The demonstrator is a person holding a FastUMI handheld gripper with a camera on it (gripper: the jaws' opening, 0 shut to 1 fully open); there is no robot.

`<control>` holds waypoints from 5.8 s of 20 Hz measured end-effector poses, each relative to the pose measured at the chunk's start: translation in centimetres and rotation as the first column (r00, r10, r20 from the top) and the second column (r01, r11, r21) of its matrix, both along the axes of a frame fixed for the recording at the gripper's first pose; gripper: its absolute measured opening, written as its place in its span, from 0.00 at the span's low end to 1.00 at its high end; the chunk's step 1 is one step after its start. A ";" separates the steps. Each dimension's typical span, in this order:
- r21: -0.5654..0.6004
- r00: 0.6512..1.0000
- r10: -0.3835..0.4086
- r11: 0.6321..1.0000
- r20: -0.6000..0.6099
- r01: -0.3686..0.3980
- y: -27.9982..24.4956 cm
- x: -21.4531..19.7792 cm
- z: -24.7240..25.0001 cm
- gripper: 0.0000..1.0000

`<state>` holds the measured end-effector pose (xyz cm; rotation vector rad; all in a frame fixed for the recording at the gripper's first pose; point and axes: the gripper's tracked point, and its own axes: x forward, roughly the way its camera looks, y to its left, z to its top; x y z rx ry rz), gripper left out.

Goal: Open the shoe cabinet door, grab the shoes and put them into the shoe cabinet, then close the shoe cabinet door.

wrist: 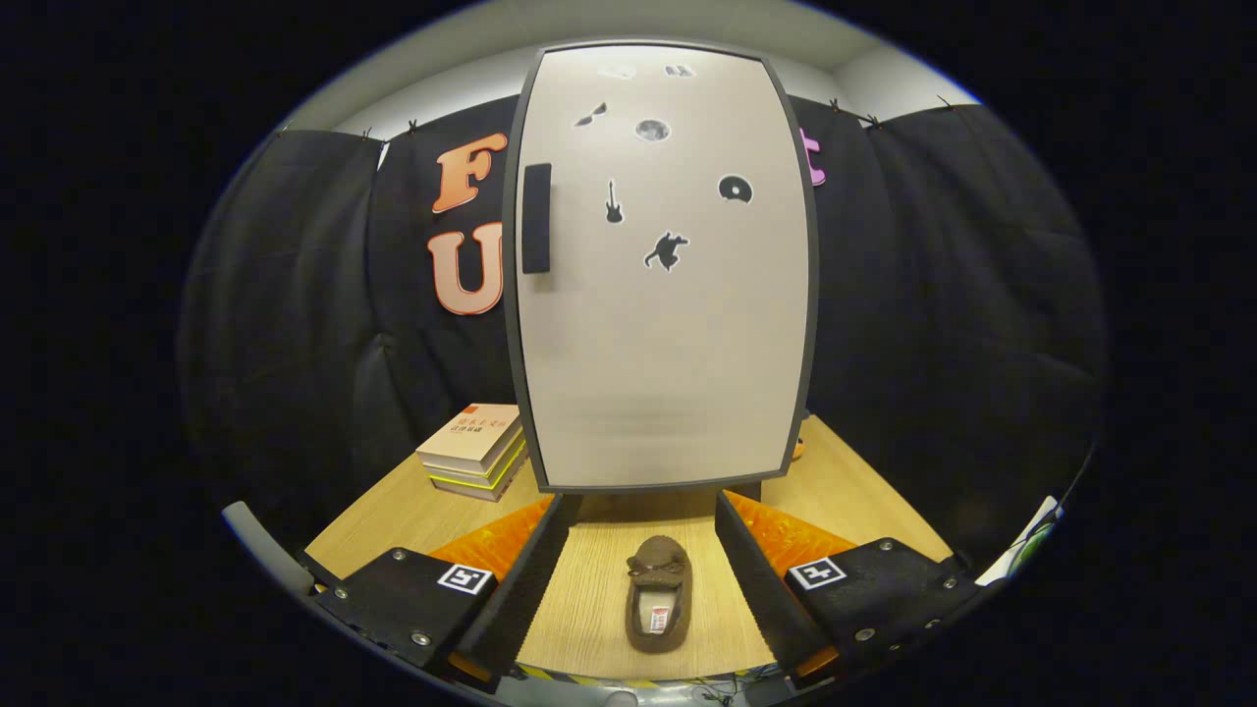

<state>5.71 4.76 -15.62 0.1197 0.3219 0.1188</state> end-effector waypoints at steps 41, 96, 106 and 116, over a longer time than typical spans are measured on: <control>-0.008 0.921 0.115 0.993 0.373 -0.121 11.5 20.7 22.1 0.65; 0.027 0.947 -0.226 0.974 0.230 0.226 -1.0 9.2 20.3 0.18; 0.040 0.914 -0.364 0.931 0.176 0.363 -1.8 9.1 19.6 0.18; 0.078 0.847 -0.511 0.860 0.149 0.505 -2.7 8.7 20.4 0.11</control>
